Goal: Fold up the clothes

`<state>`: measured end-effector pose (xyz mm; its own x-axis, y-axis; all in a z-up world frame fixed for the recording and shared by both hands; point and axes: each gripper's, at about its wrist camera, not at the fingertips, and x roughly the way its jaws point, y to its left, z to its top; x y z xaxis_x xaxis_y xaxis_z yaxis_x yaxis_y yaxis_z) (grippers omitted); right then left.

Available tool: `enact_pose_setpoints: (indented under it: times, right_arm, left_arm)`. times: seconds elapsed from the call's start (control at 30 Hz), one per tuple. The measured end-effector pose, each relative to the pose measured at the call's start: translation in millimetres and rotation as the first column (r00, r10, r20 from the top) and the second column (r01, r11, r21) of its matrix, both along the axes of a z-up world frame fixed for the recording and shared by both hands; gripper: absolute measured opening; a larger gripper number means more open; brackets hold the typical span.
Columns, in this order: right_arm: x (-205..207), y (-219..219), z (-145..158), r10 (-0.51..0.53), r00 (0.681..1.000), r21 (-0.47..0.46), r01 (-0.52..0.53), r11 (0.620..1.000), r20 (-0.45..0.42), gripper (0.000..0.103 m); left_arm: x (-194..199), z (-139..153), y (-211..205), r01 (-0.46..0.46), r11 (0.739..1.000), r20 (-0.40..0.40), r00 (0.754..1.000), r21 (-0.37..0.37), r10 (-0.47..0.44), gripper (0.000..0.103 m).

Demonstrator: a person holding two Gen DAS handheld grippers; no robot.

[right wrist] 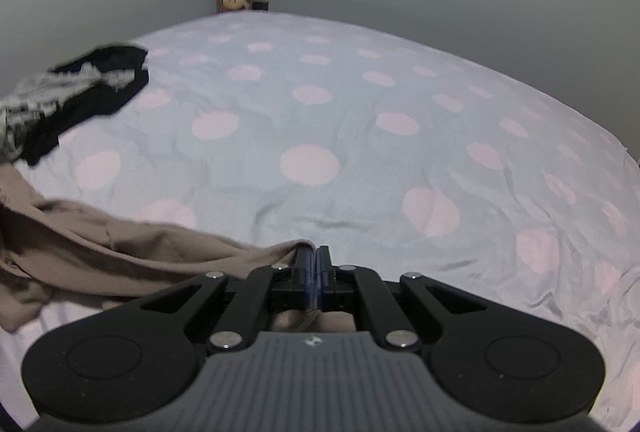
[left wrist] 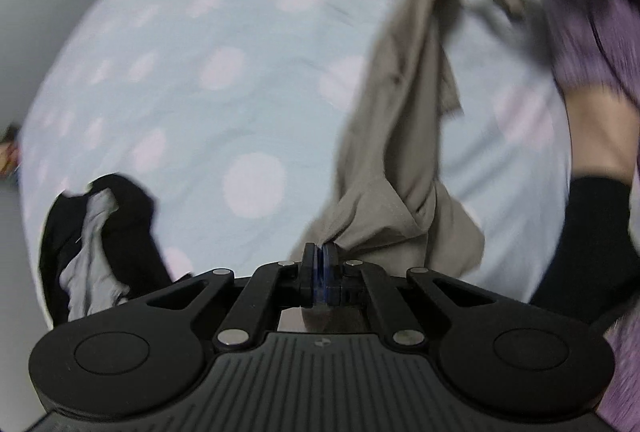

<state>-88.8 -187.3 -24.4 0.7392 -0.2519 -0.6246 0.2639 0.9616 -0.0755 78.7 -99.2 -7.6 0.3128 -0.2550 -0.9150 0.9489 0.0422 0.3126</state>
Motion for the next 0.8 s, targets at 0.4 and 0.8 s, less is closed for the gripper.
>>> enact_pose_setpoints:
  times: [0.4,0.8]
  right_arm:
    - [-8.4,13.9,136.8,0.075,0.959,-0.266,0.0,0.964,0.274,0.002]
    - [-67.9,40.5,327.0,0.142,0.82,-0.465,0.164,0.87,0.555,0.002]
  left_arm:
    - [-4.2,144.5,39.8,-0.216,0.886,0.18,0.933,-0.409,0.311,0.0]
    - [-70.2,306.2,73.7,-0.099,0.642,0.296,0.827,-0.761,0.479,0.0]
